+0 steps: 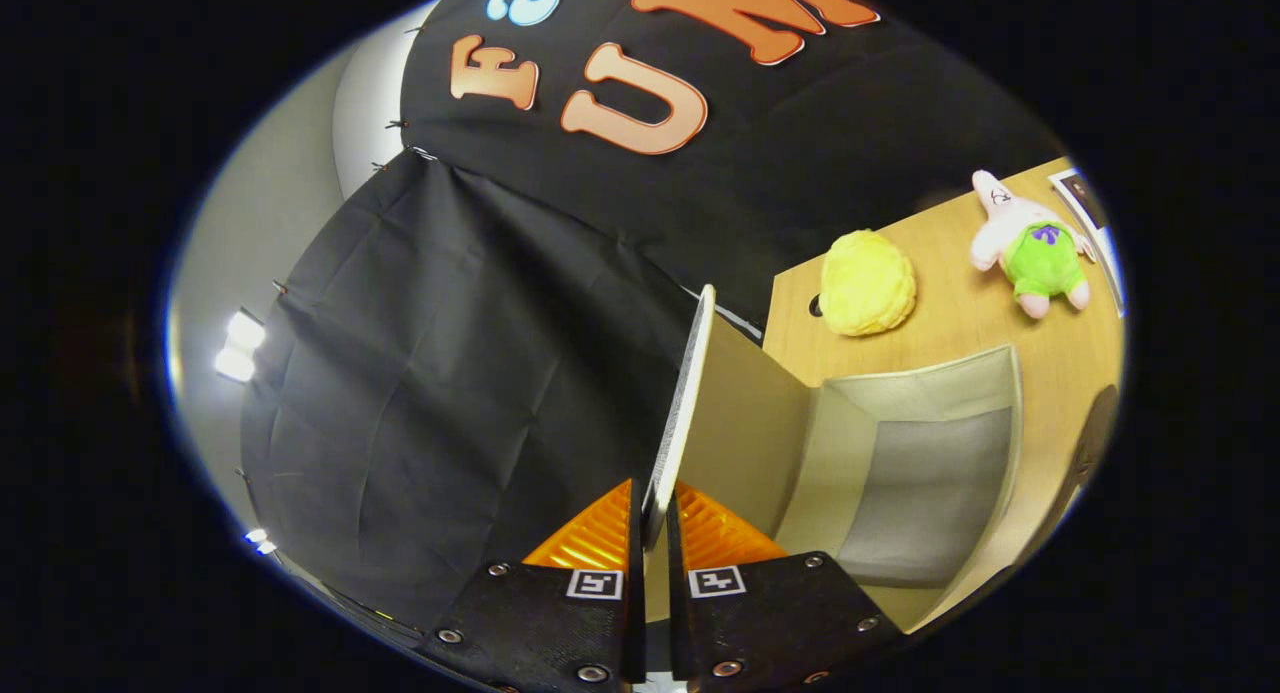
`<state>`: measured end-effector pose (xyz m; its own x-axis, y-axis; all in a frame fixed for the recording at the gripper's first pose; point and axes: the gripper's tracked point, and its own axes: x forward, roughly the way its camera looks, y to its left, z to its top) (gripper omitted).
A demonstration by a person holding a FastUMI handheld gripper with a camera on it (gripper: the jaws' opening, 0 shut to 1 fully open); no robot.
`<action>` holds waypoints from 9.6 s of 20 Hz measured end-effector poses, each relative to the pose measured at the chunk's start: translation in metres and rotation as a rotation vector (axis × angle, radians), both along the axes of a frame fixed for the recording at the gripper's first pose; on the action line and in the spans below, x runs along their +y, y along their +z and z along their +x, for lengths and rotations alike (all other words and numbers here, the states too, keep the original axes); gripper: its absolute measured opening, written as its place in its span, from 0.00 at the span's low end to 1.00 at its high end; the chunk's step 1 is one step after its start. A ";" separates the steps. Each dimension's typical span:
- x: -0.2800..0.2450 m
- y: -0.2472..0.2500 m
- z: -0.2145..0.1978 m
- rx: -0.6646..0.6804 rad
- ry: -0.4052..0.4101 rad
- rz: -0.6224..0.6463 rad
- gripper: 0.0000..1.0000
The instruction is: Open the storage box then place both shoes into the box .Put the left shoe in first, then the right shoe, with the right side of both shoes facing outward in a uniform manner.
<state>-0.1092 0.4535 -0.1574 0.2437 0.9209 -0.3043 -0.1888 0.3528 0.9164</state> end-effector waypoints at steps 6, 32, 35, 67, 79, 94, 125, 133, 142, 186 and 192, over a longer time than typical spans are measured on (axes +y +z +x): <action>0.052 -0.008 -0.018 0.011 -0.004 -0.052 0.31; -0.314 -0.223 -0.027 -0.033 -0.209 -0.863 0.81; -0.323 -0.257 -0.036 -0.004 -0.205 -0.889 0.74; -0.302 -0.214 0.013 0.122 -0.328 -0.942 0.03; -0.195 -0.127 0.038 0.017 -0.256 -0.881 0.03; -0.062 -0.229 0.014 0.075 -0.047 -1.023 0.03; -0.215 -0.162 0.004 -0.069 -0.048 -0.806 0.88; -0.371 -0.228 -0.016 0.039 -0.182 -0.939 0.95; -0.468 -0.314 -0.034 0.086 -0.204 -1.086 0.88; -0.137 -0.166 0.042 -0.013 -0.195 -0.804 0.03; -0.125 -0.193 0.029 0.001 -0.158 -0.875 0.11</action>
<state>-0.0805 0.3287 -0.3499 0.3479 0.3142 -0.8833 -0.0777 0.9486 0.3068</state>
